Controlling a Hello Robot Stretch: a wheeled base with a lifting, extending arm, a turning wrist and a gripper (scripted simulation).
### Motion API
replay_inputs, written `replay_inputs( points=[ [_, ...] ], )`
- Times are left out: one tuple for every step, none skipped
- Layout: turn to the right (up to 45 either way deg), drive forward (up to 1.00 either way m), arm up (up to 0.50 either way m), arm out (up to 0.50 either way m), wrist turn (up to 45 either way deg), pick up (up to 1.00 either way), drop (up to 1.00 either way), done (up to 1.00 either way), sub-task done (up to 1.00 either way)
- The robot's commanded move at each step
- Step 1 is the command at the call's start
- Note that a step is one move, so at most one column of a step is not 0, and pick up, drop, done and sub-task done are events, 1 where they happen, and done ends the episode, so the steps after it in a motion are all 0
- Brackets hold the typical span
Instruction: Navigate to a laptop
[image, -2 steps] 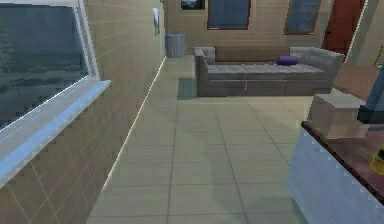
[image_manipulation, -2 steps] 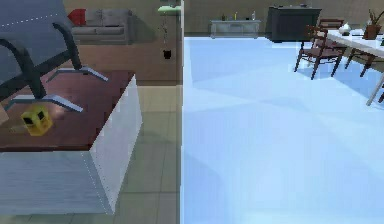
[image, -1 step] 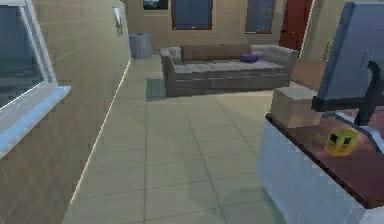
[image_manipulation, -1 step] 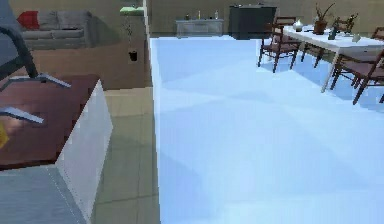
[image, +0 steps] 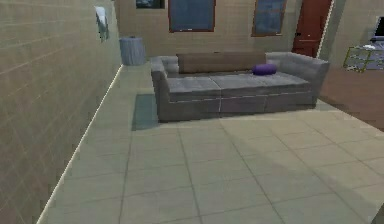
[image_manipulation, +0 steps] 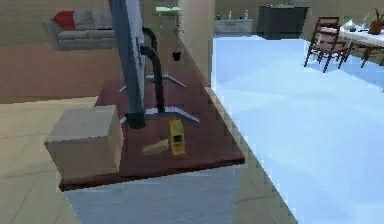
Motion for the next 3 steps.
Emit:
replay_inputs(
  points=[
    [3.0,0.00,0.00,0.00,0.0,0.00,0.00,0.00,0.00],
    [0.0,0.70,0.00,0.00,0.0,0.00,0.00,0.00,0.00],
    [30.0,0.00,0.00,0.00,0.0,0.00,0.00,0.00,0.00]
  ],
)
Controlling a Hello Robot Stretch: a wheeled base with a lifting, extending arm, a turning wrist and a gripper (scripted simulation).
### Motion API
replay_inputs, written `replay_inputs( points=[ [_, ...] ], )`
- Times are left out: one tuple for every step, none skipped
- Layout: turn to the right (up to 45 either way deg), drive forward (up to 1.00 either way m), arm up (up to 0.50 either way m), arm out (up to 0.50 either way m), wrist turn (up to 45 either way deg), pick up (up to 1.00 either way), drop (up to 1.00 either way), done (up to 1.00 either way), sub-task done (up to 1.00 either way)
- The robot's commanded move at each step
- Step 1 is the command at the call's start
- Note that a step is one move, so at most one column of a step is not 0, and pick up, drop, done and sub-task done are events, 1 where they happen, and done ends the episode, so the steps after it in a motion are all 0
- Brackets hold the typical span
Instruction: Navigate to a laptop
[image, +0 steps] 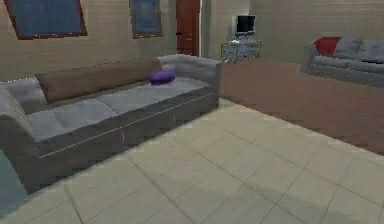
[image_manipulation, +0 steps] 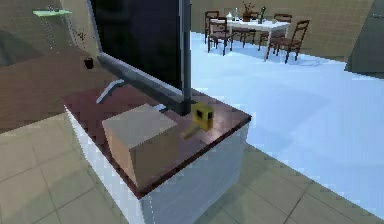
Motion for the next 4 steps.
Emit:
replay_inputs(
  points=[
    [0.0,0.45,0.00,0.00,0.0,0.00,0.00,0.00,0.00],
    [45.0,0.00,0.00,0.00,0.0,0.00,0.00,0.00,0.00],
    [0.0,1.00,0.00,0.00,0.0,0.00,0.00,0.00,0.00],
    [3.0,0.00,0.00,0.00,0.0,0.00,0.00,0.00,0.00]
  ],
)
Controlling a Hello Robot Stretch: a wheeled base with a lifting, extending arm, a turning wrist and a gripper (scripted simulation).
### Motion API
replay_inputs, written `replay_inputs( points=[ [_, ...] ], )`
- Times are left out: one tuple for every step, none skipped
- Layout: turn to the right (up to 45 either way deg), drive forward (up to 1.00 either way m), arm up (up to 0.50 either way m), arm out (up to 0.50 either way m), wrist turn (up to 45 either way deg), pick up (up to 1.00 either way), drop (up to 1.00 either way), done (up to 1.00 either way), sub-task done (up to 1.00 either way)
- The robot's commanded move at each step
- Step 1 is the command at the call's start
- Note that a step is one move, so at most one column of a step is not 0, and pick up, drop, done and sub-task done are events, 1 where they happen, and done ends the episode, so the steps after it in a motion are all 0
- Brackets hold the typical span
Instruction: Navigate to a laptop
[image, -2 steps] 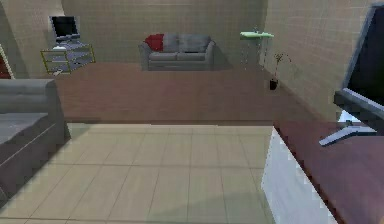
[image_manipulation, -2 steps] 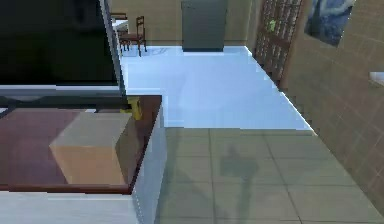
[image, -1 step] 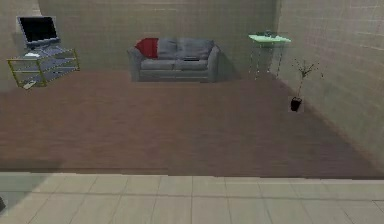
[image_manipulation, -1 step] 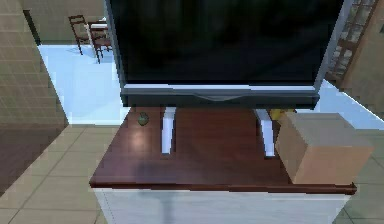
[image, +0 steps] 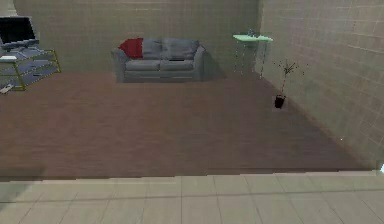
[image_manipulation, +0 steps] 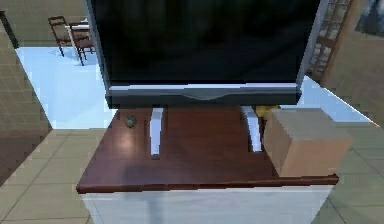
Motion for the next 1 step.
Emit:
replay_inputs(
  points=[
    [0.0,0.70,0.00,0.00,0.0,0.00,0.00,0.00,0.00]
  ],
)
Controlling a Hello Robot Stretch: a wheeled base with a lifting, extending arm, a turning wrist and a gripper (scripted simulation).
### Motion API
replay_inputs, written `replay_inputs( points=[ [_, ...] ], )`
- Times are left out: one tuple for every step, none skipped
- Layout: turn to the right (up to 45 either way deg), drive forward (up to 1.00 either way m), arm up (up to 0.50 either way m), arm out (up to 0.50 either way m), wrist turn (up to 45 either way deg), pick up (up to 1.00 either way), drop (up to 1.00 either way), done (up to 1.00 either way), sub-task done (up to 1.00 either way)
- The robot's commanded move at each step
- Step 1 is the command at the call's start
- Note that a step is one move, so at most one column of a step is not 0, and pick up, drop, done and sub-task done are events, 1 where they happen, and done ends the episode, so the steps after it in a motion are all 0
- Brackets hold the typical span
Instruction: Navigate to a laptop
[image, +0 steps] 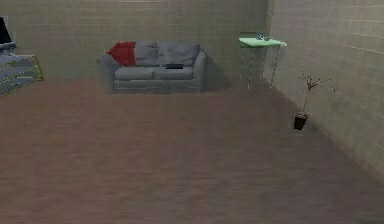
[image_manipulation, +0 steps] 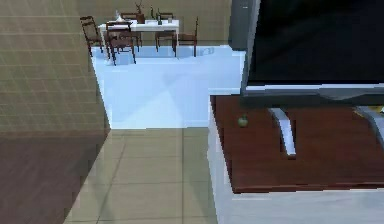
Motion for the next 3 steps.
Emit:
replay_inputs(
  points=[
    [9.0,0.00,0.00,0.00,0.0,0.00,0.00,0.00,0.00],
    [0.0,1.00,0.00,0.00,0.0,0.00,0.00,0.00,0.00],
    [3.0,0.00,0.00,0.00,0.0,0.00,0.00,0.00,0.00]
  ],
)
